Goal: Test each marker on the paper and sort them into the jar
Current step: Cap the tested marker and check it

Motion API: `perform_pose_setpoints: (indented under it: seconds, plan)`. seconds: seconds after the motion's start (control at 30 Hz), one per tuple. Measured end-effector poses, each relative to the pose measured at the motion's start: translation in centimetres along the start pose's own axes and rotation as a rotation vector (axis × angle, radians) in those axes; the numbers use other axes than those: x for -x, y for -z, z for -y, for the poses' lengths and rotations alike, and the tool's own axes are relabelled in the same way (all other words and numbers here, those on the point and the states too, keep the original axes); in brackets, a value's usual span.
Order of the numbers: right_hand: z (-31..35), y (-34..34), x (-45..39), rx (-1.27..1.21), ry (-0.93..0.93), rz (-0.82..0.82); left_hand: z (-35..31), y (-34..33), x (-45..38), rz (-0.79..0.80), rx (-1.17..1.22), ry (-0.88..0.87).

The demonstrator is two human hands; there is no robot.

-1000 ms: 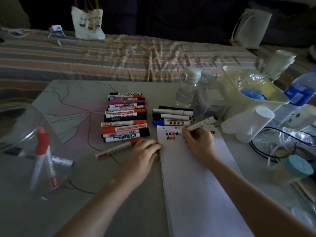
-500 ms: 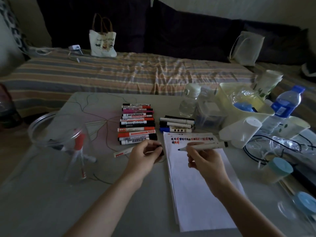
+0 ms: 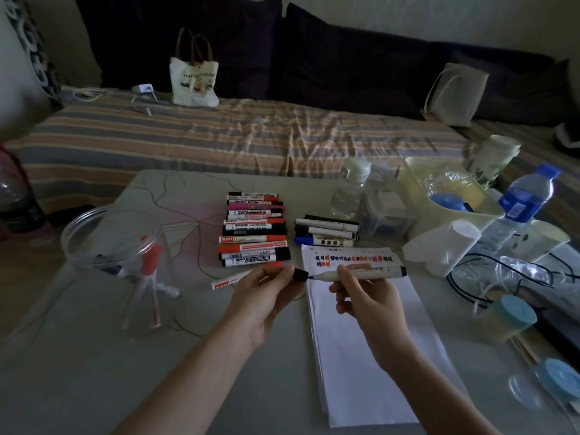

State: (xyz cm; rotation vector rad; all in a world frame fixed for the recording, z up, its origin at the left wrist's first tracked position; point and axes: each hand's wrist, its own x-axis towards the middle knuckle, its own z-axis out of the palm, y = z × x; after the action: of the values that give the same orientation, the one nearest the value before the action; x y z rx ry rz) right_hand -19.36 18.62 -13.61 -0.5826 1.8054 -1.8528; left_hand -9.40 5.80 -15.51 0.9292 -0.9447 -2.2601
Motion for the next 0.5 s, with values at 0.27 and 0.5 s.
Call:
perform_pose_setpoints:
  seconds: [0.27,0.5]
  plan:
    - [-0.2,-0.2,0.2,0.032,0.000,0.020,0.5,-1.0,0.2,0.044,-0.017,0.002]
    - [-0.8,0.1,-0.1,-0.105,-0.095,-0.027,1.4,-1.4,0.9,-0.011,-0.132,-0.094]
